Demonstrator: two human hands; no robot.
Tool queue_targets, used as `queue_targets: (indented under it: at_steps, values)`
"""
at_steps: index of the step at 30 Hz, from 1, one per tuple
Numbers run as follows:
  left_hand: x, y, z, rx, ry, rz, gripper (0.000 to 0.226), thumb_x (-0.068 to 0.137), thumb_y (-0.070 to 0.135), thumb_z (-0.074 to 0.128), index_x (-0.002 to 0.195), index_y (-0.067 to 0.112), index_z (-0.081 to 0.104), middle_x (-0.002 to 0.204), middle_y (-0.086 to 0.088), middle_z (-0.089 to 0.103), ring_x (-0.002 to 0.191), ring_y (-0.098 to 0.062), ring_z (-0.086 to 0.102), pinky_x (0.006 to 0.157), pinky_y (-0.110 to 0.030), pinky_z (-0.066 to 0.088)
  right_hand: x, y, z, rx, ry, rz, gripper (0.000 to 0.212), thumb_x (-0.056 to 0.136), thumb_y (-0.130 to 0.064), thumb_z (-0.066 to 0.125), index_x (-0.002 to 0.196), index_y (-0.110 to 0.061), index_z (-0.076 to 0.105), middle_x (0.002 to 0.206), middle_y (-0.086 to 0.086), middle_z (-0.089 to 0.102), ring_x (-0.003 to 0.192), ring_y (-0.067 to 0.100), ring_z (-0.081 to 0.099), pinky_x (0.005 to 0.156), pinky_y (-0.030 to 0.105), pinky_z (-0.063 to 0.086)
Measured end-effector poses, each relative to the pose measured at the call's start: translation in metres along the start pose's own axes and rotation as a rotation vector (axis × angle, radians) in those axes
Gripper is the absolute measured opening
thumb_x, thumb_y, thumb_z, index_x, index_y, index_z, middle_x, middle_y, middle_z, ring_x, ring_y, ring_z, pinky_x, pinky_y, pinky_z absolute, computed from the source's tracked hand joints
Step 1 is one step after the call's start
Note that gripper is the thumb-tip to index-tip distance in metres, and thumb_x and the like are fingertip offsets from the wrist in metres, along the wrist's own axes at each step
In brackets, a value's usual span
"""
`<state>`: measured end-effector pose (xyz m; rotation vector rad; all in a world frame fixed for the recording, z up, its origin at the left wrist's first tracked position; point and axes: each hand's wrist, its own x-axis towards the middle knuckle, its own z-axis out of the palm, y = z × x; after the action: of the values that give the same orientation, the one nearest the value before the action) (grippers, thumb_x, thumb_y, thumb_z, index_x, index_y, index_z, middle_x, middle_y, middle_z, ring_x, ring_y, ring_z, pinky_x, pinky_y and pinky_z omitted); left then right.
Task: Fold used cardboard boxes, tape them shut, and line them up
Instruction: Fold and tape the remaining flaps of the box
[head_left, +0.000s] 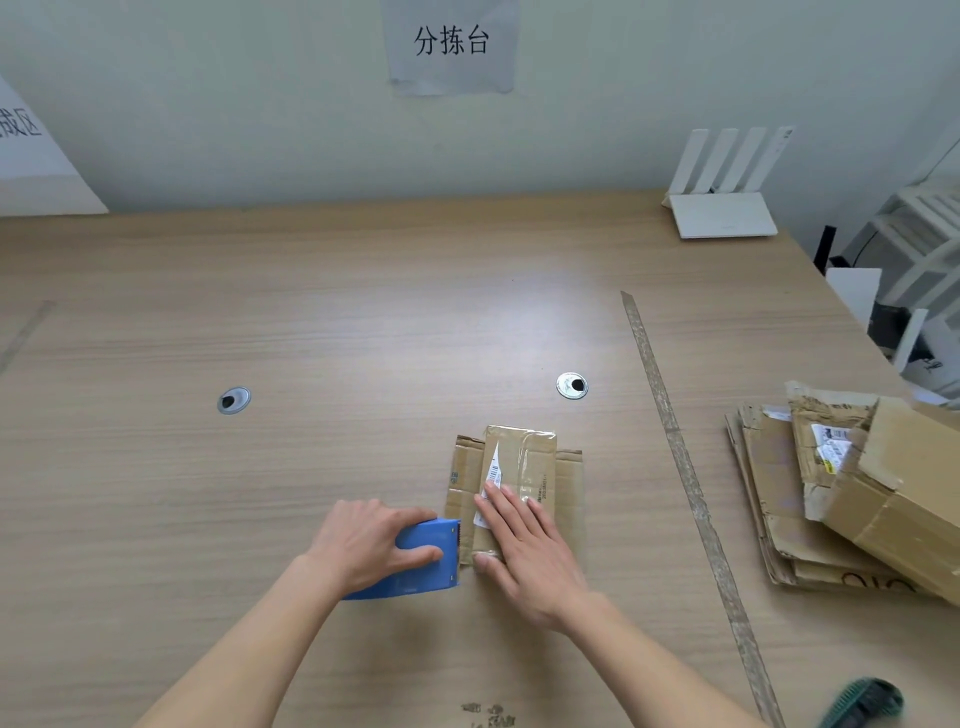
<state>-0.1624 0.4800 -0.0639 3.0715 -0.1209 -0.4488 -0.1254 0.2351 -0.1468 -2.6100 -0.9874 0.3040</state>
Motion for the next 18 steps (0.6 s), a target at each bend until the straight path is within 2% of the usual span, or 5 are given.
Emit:
queue_targets:
  at_steps: [2, 6, 11, 15, 18]
  values:
    - [-0.002, -0.003, -0.003, -0.014, -0.011, 0.003, 0.084, 0.064, 0.088, 0.014, 0.136, 0.059, 0.043, 0.095, 0.006, 0.071, 0.089, -0.016, 0.065, 0.066, -0.031, 0.042, 0.000, 0.001, 0.002, -0.004, 0.010, 0.003, 0.069, 0.103, -0.057, 0.025, 0.162, -0.027, 0.006, 0.167, -0.012, -0.010, 0.152, 0.004, -0.017, 0.121, 0.032, -0.011]
    - [-0.009, -0.009, -0.011, -0.056, -0.038, 0.004, 0.070, 0.073, 0.087, 0.028, 0.135, 0.061, 0.044, 0.081, 0.008, 0.062, 0.078, -0.013, 0.058, 0.061, -0.029, 0.037, 0.001, 0.001, 0.006, -0.044, 0.023, 0.018, 0.068, 0.103, -0.057, 0.028, 0.162, -0.025, 0.014, 0.169, -0.008, 0.004, 0.155, 0.010, -0.001, 0.120, 0.034, -0.004]
    - [-0.013, -0.015, -0.011, -0.145, -0.053, 0.008, 0.063, 0.073, 0.086, 0.035, 0.132, 0.064, 0.045, 0.084, 0.016, 0.064, 0.073, -0.009, 0.052, 0.066, -0.024, 0.042, 0.001, 0.003, 0.004, 0.008, 0.009, -0.006, 0.069, 0.103, -0.056, 0.024, 0.162, -0.026, 0.006, 0.168, -0.011, -0.006, 0.154, 0.010, -0.010, 0.121, 0.035, -0.008]
    - [-0.014, -0.016, -0.014, -0.199, -0.047, 0.020, 0.056, 0.076, 0.082, 0.041, 0.129, 0.065, 0.047, 0.075, 0.019, 0.063, 0.070, -0.007, 0.053, 0.060, -0.015, 0.035, 0.002, 0.003, 0.004, 0.012, 0.015, -0.006, 0.069, 0.102, -0.056, 0.025, 0.162, -0.026, 0.008, 0.168, -0.010, -0.003, 0.154, 0.012, -0.008, 0.120, 0.034, -0.009]
    - [-0.016, -0.016, -0.015, -0.200, -0.054, 0.003, 0.052, 0.079, 0.079, 0.046, 0.129, 0.064, 0.049, 0.070, 0.021, 0.057, 0.067, -0.006, 0.051, 0.061, -0.015, 0.035, 0.002, 0.003, 0.005, -0.017, 0.030, -0.004, 0.069, 0.102, -0.056, 0.026, 0.162, -0.025, 0.009, 0.168, -0.008, 0.000, 0.155, 0.014, -0.004, 0.120, 0.034, -0.008]
